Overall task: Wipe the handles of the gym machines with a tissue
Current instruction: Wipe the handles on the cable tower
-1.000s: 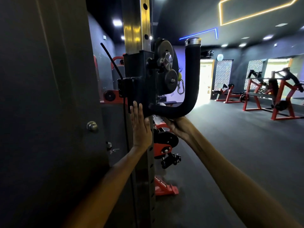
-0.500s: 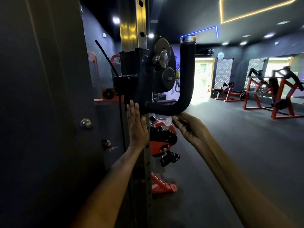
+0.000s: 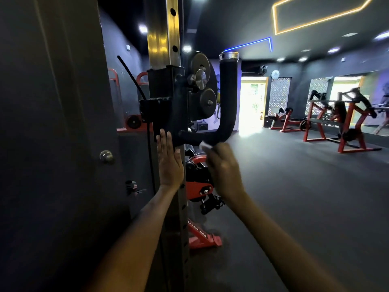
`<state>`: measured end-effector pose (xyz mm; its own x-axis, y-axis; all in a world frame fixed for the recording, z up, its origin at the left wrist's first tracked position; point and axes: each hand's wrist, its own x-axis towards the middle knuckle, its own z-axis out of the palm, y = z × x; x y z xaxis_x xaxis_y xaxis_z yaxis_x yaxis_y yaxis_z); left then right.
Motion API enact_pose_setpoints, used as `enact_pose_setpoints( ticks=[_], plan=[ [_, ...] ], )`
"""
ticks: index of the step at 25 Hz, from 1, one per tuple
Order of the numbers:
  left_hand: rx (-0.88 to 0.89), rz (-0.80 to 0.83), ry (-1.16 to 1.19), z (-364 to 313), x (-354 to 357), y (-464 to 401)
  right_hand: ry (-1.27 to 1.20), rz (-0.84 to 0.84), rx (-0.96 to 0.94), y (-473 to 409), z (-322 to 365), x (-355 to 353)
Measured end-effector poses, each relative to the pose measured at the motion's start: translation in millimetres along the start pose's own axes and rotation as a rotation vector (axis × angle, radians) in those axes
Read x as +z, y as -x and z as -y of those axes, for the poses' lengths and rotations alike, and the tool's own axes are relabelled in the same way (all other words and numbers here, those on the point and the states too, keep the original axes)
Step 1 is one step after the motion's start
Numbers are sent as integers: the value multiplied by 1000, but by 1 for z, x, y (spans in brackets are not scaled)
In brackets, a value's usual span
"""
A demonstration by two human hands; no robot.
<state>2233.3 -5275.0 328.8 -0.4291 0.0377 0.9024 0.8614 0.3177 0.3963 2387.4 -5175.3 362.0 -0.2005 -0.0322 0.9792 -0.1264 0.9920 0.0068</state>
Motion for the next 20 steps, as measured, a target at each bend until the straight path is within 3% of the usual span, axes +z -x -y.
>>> enact_pose_setpoints(
  ticks=[2,6,9,15,19,20],
  plan=[
    [-2,2,-16,-1,0,1,-43,71,45,17,5,3],
    [-4,-3,-4,3,4,4,-143,-205,31,-25,9,-22],
    [-19,-3,-13,2,4,7,-21,-177,-72,-40,2,-19],
    [-33,44,-35,3,1,10,-1,190,-357,-35,18,8],
    [16,50,-58,2,-2,7,307,656,-392,-88,38,-2],
    [11,45,-59,3,-2,7,340,665,-444,-88,35,-10]
  ],
)
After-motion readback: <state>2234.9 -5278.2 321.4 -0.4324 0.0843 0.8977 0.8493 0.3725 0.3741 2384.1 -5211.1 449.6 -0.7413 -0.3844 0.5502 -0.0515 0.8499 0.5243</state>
